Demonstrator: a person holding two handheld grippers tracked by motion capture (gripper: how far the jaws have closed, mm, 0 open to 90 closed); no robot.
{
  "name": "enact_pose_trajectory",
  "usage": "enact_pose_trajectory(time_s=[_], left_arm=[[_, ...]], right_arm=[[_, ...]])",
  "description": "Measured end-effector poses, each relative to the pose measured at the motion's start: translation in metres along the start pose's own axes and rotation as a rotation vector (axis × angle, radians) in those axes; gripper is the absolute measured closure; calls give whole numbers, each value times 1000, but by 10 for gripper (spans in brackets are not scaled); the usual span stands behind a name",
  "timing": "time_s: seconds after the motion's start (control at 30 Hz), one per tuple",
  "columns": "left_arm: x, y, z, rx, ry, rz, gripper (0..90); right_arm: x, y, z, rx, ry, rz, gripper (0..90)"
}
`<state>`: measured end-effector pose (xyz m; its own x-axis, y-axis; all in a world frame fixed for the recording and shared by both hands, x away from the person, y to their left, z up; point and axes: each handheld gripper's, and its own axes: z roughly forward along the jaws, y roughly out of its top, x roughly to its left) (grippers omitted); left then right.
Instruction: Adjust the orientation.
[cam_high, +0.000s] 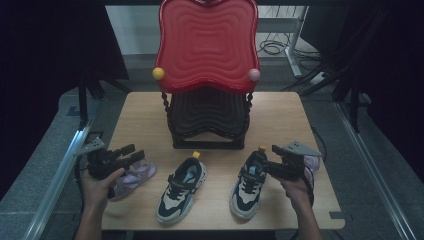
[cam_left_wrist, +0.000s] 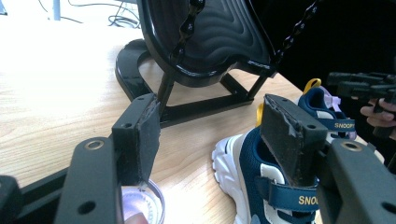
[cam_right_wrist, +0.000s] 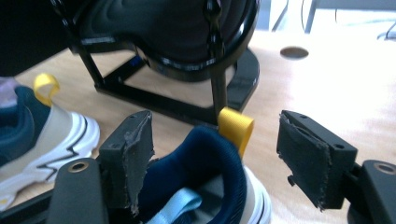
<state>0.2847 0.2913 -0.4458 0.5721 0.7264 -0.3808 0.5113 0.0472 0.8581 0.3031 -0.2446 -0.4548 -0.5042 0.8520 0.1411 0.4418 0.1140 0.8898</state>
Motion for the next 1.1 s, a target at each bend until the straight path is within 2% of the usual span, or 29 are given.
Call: enact_pose_trajectory(time_s=[0.17, 0.3, 0.43, 0.47, 0.53, 0.63, 0.67, 0.7, 0.73, 0.87, 0.9, 1.0, 1.07, 1.1], left_arm=[[-1, -1, 0, 11, -1, 11, 381], [-3, -3, 1, 16, -44, 22, 364], [-4, -4, 4, 21, -53, 22, 349], [-4, -6, 6, 33, -68, 25, 345], [-5, -7, 8, 46, -69, 29, 355], [-6, -8, 9, 48, -65, 29, 429], [-7, -8, 9, 54, -58, 30, 480], [-7, -8, 9, 57, -54, 31, 480], [-8, -9, 9, 65, -41, 46, 609], [-8, -9, 6, 83, -48, 66, 773], [-8, -9, 6, 83, -48, 66, 795], [-9, -7, 1, 68, -122, 45, 843], [-11, -6, -1, 64, -120, 53, 868], [-14, -4, -4, 64, -113, 71, 876]], right_arm=[[-3, -5, 1, -13, 11, 10, 280], [-1, -6, 1, 1, 43, 2, 284], [-2, -6, 0, -4, 62, 4, 284], [-3, -6, 0, -1, 61, 5, 284], [-5, -7, -1, 6, 68, 9, 284], [-6, -7, -2, 10, 83, 11, 284], [-6, -7, -3, 7, 86, 4, 284], [-6, -7, -3, 7, 86, 4, 284], [-5, -7, -3, 9, 85, 0, 284], [-7, -8, -3, 21, 73, 0, 284], [-7, -8, -3, 21, 73, 0, 284], [-9, -8, -4, 23, 61, 4, 284], [-9, -9, -5, 23, 59, 10, 284], [-10, -9, -5, 22, 57, 11, 284]])
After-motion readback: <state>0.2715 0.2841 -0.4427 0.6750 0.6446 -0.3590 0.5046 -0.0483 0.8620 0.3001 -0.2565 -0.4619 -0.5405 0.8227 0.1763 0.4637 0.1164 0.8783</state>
